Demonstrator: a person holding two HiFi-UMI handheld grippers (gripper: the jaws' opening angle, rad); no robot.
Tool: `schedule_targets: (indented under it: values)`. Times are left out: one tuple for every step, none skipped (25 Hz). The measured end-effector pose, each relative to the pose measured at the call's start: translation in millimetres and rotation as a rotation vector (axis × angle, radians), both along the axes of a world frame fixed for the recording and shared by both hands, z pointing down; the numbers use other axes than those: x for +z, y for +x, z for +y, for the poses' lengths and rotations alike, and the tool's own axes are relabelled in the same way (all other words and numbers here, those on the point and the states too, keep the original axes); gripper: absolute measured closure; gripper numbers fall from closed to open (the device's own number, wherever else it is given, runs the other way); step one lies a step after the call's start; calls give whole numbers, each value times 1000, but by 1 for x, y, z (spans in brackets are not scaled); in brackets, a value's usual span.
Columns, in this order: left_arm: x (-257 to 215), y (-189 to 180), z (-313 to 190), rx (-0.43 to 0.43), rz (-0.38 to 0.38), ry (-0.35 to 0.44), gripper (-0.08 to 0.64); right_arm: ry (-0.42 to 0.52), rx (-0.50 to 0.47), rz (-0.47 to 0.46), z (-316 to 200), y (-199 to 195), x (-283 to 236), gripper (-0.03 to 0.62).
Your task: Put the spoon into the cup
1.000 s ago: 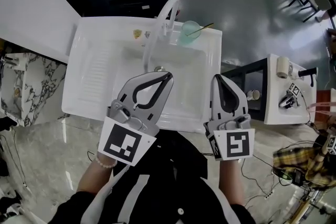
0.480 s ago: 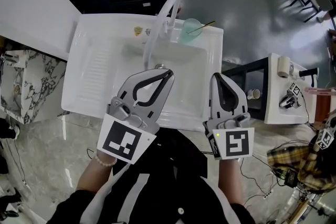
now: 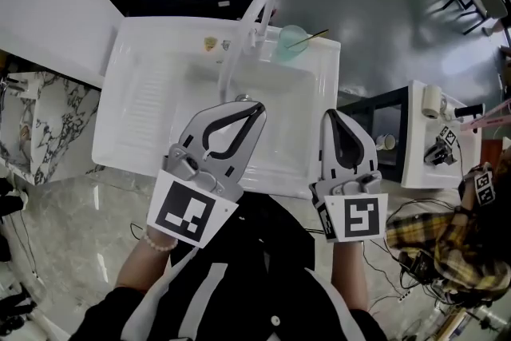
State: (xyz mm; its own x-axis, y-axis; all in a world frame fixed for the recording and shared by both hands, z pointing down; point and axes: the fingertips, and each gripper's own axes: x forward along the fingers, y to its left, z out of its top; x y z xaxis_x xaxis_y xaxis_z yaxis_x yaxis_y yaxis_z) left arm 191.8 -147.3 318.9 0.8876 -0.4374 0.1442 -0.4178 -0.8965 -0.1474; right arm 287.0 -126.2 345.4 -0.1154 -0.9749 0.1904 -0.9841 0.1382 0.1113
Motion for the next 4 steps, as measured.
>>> schedule_targets:
  values:
    - [0,0,0,0,0,0,563,0,0,1,0,0,0,591]
    - [0,0,0,1,1,1,563,1,-1,1,0,0,0,591]
    - [1,0,1,1,1,1,563,3,-2,0,0,0,0,591]
    - [1,0,1,1,1,2,563,6,-4,-3,0,-1,0,591]
